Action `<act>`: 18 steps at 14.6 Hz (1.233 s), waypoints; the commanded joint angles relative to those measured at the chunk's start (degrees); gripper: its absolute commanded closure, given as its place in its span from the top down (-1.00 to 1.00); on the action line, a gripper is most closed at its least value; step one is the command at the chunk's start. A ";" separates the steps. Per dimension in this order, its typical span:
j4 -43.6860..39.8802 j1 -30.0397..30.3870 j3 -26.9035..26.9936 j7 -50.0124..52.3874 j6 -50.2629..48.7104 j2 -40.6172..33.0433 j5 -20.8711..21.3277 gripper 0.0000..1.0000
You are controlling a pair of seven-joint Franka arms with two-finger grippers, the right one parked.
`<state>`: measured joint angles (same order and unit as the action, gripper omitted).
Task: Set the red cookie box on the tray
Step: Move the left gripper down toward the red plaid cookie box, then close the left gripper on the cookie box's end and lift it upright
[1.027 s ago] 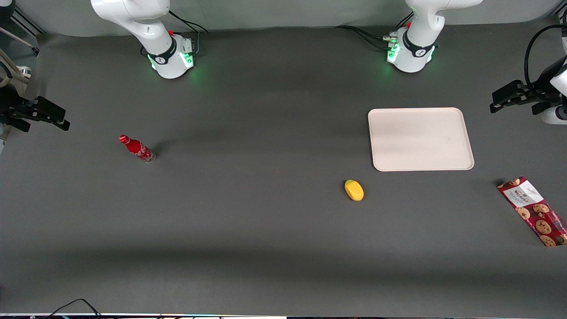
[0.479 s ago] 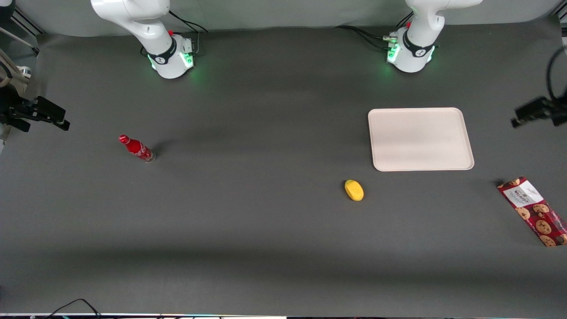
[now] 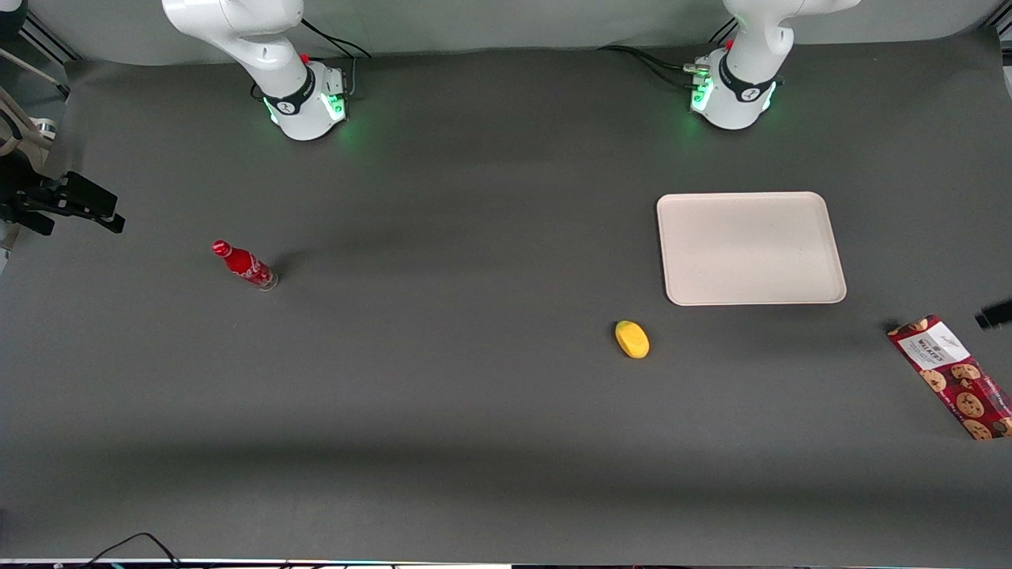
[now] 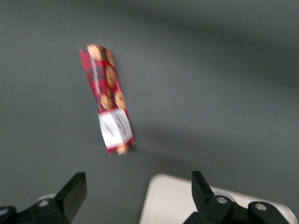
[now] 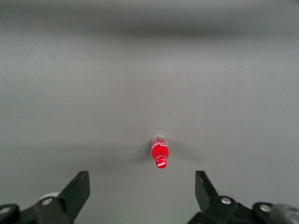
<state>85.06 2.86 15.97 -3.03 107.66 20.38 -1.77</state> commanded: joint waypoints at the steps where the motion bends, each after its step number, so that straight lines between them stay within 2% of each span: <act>1: -9.11 4.07 0.37 0.75 5.53 12.28 -0.77 1.00; 3: -9.48 7.32 0.11 0.04 11.49 16.95 -1.12 1.00; 5: -9.04 9.00 -0.15 -0.57 17.82 21.00 -4.44 1.00; 11: -8.34 9.71 -0.76 -2.68 21.36 27.34 -10.70 1.00; 13: -8.42 9.71 -0.77 -2.86 22.76 29.01 -10.62 0.95; 14: -8.34 9.80 -0.86 -3.03 23.56 29.54 -10.62 0.81; 16: -8.25 9.80 -0.77 -3.03 23.74 29.98 -10.53 -0.07; 18: -8.25 9.80 -0.86 -3.03 23.57 30.16 -10.27 -0.83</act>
<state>78.20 12.23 15.30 -4.80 131.31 49.69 -11.41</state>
